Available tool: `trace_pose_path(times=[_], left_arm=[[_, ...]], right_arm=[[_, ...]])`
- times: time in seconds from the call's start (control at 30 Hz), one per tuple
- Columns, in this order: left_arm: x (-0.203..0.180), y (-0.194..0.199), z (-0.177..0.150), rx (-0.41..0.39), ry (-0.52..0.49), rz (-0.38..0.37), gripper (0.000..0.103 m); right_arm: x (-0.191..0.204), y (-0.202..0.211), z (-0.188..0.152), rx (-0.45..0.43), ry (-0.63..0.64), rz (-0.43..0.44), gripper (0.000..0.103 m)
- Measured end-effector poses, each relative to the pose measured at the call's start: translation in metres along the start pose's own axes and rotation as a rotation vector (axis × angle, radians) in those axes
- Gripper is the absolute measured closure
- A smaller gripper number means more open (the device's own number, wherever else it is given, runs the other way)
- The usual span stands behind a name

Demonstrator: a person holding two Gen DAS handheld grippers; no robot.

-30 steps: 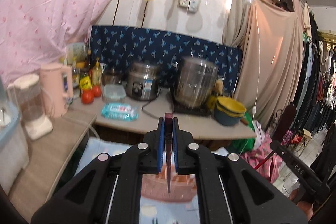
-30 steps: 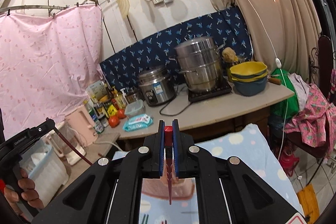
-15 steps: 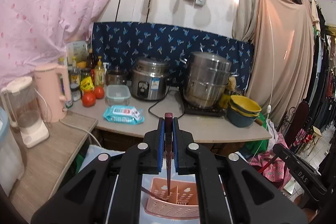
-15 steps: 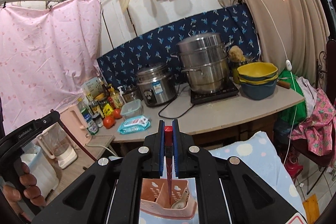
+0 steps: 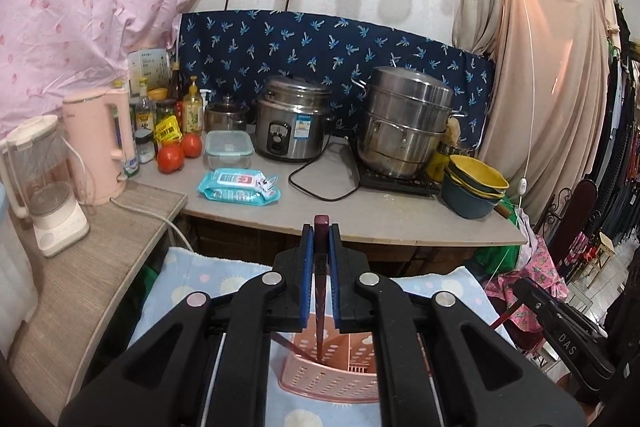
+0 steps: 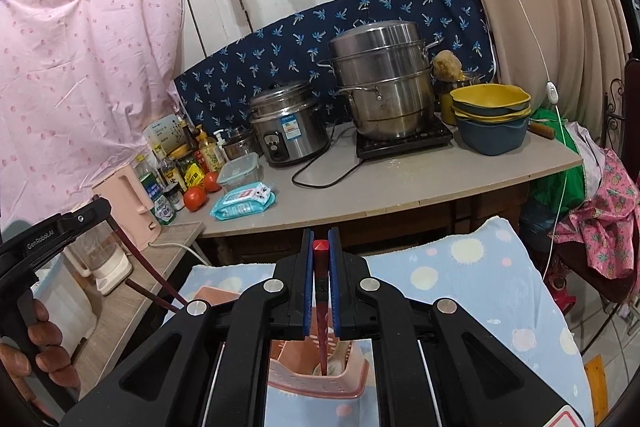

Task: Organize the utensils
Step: 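Lift both chopsticks into the pink caddy and open both tools, then move both open tools back down to the remaining chopsticks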

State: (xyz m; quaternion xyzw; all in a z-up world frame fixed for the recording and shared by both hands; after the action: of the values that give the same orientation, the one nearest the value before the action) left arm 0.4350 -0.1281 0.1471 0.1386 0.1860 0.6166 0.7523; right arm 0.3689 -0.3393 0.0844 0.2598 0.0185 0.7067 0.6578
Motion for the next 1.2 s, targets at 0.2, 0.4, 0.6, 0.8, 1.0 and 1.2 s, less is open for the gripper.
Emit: trace_pose_path(times=[0.2,0.4,0.6,0.8,1.0,1.2], left_arm=[[0.008,-0.002,-0.009,0.026,0.022,0.008,0.078],[0.015,0.009,-0.01,0.016,0.045,0.017,0.061],[0.018,0.026,-0.014,0.007,0.045,0.014,0.059],[0.022,0.049,-0.029,0.016,0.033,0.014,0.059],[0.03,0.073,-0.063,0.054,0.026,0.017,0.054],[0.036,0.089,-0.109,0.121,0.013,0.03,0.054]], right_arm=[[-0.004,0.0,-0.005,0.003,-0.003,-0.013,0.088],[-0.005,0.011,-0.004,-0.016,-0.011,-0.024,0.072],[-0.001,0.031,-0.004,-0.034,-0.017,-0.023,0.066],[0.008,0.058,-0.012,-0.043,0.01,-0.024,0.063],[0.016,0.081,-0.043,-0.003,0.024,-0.025,0.061],[0.018,0.099,-0.092,0.065,0.02,-0.04,0.061]])
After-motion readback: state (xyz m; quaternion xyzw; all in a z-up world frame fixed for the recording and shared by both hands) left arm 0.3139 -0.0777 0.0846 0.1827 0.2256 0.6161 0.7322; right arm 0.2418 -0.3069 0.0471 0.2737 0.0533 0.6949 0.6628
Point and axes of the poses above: each gripper's, at about its wrist camera, not at the fingertips, and y roughly against the way its jaws point, x to its left, z to its top, the point moved 10 cm from there along -y, roughly the way its jaws point, and after that the axes turned 9 degrees about z, right-handed, at the moved point
